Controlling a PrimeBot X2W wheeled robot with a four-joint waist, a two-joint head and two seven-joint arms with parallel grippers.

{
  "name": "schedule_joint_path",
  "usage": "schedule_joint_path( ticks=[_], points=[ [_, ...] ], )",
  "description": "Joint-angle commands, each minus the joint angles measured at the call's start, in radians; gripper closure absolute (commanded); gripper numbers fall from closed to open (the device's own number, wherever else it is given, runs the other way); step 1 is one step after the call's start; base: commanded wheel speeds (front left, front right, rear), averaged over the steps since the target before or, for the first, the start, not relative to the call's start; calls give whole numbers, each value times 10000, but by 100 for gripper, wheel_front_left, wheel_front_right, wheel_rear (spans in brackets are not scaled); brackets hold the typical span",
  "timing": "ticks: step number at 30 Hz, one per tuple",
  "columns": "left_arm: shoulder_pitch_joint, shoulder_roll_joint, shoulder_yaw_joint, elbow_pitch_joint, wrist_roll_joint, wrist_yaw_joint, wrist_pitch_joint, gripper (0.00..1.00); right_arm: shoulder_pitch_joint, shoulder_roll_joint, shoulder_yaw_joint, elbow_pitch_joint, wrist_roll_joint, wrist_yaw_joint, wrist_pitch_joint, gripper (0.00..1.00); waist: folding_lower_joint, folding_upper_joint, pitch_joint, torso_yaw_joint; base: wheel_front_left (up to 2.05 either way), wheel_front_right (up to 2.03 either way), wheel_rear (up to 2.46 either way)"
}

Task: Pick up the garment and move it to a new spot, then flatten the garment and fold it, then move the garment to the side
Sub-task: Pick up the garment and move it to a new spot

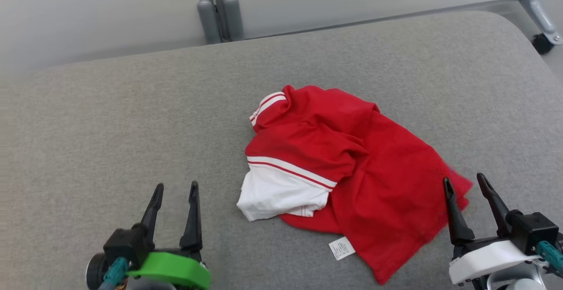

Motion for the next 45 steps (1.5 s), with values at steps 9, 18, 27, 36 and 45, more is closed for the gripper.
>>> schedule_joint_path(
  ticks=[9,18,27,36,45],
  points=[
    [1793,-342,1298,-257,639,-494,-1,0,596,-342,-275,-647,-290,-14,-6,0,1,-1,-948,1440,0,0,0],
    [1991,-412,1687,-239,802,-837,-1,0,711,-336,-202,-407,-410,-14,-6,0,1,-1,-1078,1718,0,0,0],
    [1807,-410,1542,-183,655,-879,-2,0,485,-352,33,-275,-379,-14,-6,0,1,-1,-1024,1438,0,0,0],
    [224,-412,-203,1035,-322,-1257,240,0,145,-540,336,-299,-315,-14,-6,0,1,-1,-542,548,0,0,0],
    [-1520,-391,-1742,3519,-2328,-1307,1453,0,-146,-428,405,-226,-213,-14,-6,0,1,-1,118,-424,0,0,0]
  ],
)
